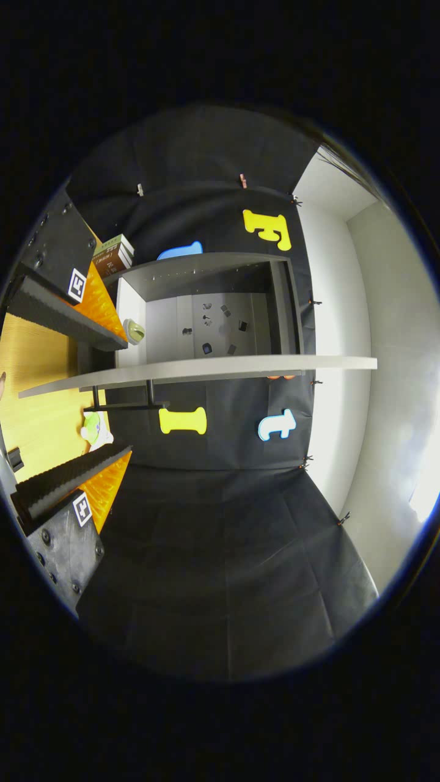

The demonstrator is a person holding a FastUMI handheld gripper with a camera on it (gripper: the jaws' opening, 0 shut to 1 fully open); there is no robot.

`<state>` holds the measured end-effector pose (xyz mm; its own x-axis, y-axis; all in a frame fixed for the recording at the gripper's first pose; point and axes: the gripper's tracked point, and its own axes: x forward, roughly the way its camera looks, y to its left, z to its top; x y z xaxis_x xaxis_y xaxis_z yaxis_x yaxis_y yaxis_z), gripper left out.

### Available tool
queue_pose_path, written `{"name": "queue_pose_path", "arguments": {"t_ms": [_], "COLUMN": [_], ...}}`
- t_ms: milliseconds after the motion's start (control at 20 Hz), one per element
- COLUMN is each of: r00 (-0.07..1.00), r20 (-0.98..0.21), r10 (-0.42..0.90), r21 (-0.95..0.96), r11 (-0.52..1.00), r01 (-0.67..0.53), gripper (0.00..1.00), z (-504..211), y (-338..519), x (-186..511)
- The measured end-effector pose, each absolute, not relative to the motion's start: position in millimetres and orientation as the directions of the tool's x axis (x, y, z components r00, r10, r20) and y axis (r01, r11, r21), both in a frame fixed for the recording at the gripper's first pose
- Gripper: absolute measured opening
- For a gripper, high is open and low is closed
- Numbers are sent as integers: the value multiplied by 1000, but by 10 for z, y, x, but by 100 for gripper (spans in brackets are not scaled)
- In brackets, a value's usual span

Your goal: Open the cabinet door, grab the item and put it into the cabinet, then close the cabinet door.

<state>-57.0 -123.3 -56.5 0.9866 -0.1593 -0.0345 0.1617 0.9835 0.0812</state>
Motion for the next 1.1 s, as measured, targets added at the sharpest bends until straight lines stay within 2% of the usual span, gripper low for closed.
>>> {"name": "queue_pose_path", "arguments": {"t_ms": [250, 550, 1100], "r00": [993, 996, 994], "r20": [-54, -90, -108], "r10": [-102, 3, 30], "r21": [46, 100, 102], "r11": [993, 995, 995], "r01": [104, 6, -19], "gripper": [96, 97, 94], "z": [-790, -908, -931], "y": [-1543, -1559, -1176], "x": [-251, 29, 125]}}
